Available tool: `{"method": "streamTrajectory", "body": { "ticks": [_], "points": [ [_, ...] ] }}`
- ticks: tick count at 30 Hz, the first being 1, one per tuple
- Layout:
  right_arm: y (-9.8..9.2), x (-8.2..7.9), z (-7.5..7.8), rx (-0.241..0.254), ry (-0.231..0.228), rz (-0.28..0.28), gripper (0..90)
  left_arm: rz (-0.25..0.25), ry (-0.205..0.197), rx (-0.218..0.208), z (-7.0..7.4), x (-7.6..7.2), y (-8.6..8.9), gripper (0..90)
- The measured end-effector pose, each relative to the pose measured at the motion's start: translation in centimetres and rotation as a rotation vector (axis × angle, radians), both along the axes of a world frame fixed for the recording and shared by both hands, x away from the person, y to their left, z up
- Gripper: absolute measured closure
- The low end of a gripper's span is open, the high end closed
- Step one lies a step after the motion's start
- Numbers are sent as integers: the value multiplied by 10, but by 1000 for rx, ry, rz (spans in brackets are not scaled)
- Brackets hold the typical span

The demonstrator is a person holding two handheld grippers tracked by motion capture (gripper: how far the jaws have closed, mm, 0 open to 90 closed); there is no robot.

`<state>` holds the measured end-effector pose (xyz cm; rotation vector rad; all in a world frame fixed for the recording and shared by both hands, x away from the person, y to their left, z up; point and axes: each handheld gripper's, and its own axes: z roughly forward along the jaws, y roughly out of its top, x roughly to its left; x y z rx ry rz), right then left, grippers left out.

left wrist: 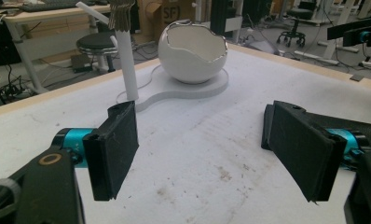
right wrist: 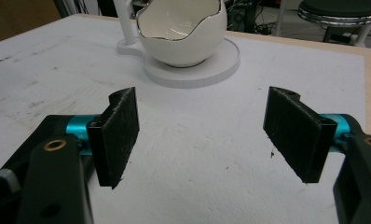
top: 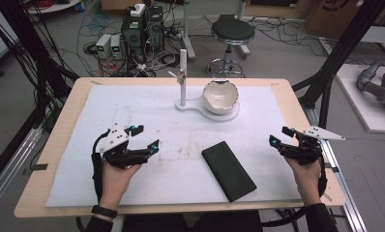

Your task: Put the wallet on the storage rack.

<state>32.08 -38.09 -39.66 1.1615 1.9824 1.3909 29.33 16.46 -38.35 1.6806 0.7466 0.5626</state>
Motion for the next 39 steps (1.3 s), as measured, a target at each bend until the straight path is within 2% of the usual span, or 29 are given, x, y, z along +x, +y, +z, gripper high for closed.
{"method": "streamTrajectory", "body": {
  "ticks": [15,23,31,34,39],
  "points": [
    [2,-3,0,-1,-1,22,274,20,-5,-9,2,0,7,243],
    [4,-8,3,-8,-9,28,274,16,10,-10,-2,5,8,243],
    [12,-21,6,6,1,61,274,25,5,-21,-2,7,12,243],
    [18,-30,4,-11,9,82,274,31,9,-23,-2,7,13,243],
    [28,-48,-4,-29,53,104,275,33,16,-23,-5,10,13,243]
  ]
}}
